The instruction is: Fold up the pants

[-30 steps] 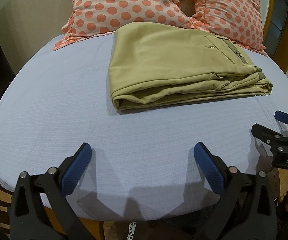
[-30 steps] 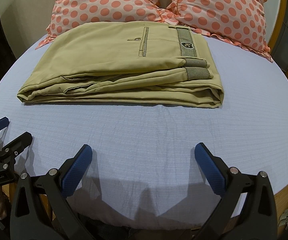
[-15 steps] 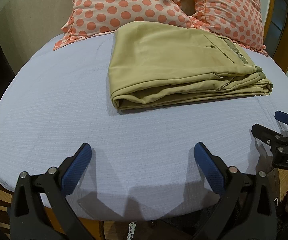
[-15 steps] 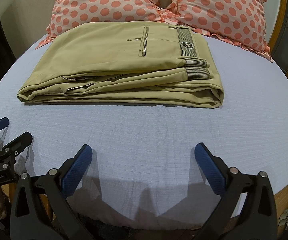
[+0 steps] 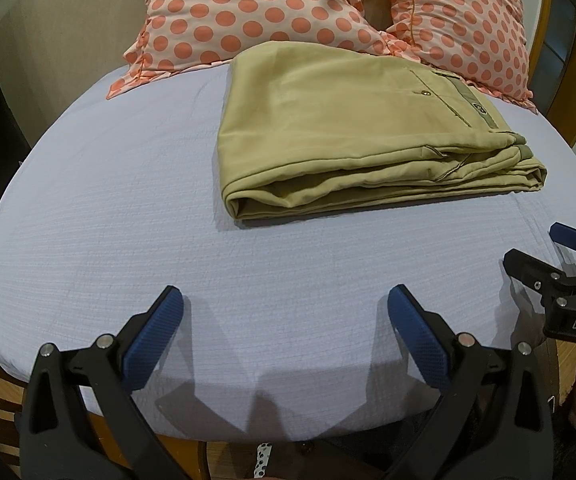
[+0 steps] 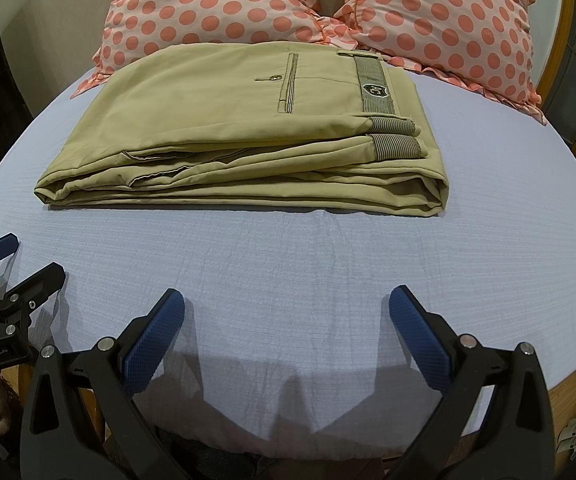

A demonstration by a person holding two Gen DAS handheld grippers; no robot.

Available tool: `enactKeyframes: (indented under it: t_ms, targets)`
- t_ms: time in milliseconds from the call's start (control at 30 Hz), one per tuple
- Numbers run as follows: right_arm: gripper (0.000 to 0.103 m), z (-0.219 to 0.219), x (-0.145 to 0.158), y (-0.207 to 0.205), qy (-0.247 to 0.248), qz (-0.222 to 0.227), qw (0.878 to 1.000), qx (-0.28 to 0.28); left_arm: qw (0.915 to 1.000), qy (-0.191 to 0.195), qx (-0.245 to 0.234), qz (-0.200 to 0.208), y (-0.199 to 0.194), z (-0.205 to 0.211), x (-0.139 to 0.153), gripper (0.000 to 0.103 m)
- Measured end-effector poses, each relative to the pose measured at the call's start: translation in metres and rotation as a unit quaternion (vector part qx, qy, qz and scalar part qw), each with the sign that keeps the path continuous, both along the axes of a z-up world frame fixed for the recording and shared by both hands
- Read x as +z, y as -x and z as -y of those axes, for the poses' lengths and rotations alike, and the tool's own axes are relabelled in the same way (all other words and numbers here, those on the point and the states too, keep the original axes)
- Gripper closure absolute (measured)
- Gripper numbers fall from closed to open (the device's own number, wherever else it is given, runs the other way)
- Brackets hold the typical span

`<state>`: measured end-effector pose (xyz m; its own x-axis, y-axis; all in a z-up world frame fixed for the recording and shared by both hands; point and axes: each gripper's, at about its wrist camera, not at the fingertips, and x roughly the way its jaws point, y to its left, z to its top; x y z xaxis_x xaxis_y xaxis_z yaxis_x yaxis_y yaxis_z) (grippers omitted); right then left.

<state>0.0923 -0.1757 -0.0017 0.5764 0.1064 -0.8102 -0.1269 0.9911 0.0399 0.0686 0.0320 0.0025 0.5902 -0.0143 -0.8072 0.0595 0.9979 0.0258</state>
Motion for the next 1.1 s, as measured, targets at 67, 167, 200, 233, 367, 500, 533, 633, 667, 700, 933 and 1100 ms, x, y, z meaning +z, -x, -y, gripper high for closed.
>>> enactKeyframes:
  t_ms: [67,167,200,233,367,500,533,633,667,700,933,1100]
  targets:
    - [0.001,-0.0001,0.0,0.0001,0.0,0.0,1.0,0.0,1.0,0.0,-0.001,0.0,-0.0009,-0.0004,0.0003,0.002]
    - [0.001,0.0001,0.0003,-0.0003,0.0,0.0,1.0,0.0,1.0,0.0,-0.001,0.001,-0.0004,-0.0001,0.0,0.002]
    - [0.001,0.0,0.0001,0.0,0.0,0.0,1.0,0.0,1.0,0.0,-0.001,0.001,-0.0003,-0.0003,-0.0002,0.002]
    - [0.001,-0.0001,0.0001,0.0001,0.0,0.0,1.0,0.0,1.0,-0.001,-0.001,0.002,-0.0001,-0.0001,-0.0002,0.002]
    - [0.001,0.0001,0.0001,0.0001,0.0,0.0,1.0,0.0,1.0,-0.001,-0.003,0.003,0.0004,-0.0015,0.0001,0.002]
    - [0.001,0.0002,0.0002,-0.0002,0.0,0.0,1.0,0.0,1.0,0.0,-0.004,0.004,0.001,-0.0016,0.0002,0.002]
    - [0.001,0.0002,0.0002,0.0,0.0,0.0,1.0,0.0,1.0,-0.001,-0.004,0.004,0.001,-0.0015,0.0002,0.002]
    - [0.001,0.0003,0.0002,-0.0001,0.0,0.0,1.0,0.0,1.0,0.0,-0.004,0.003,0.0011,-0.0014,0.0,0.002]
    - [0.001,0.0003,0.0002,-0.0002,0.0,0.0,1.0,0.0,1.0,0.0,-0.004,0.003,0.0011,-0.0013,-0.0001,0.002]
    - [0.001,0.0003,0.0001,0.0001,0.0,0.001,1.0,0.0,1.0,0.0,-0.004,0.003,0.001,-0.0013,-0.0001,0.002]
    - [0.001,0.0005,-0.0004,0.0002,0.0,0.0,1.0,0.001,1.0,0.0,-0.003,-0.002,-0.0002,-0.0011,0.0014,0.002]
    - [0.001,0.001,-0.0004,0.0001,0.0,0.001,1.0,0.001,1.0,0.0,-0.003,-0.003,-0.0007,-0.001,0.0015,0.002]
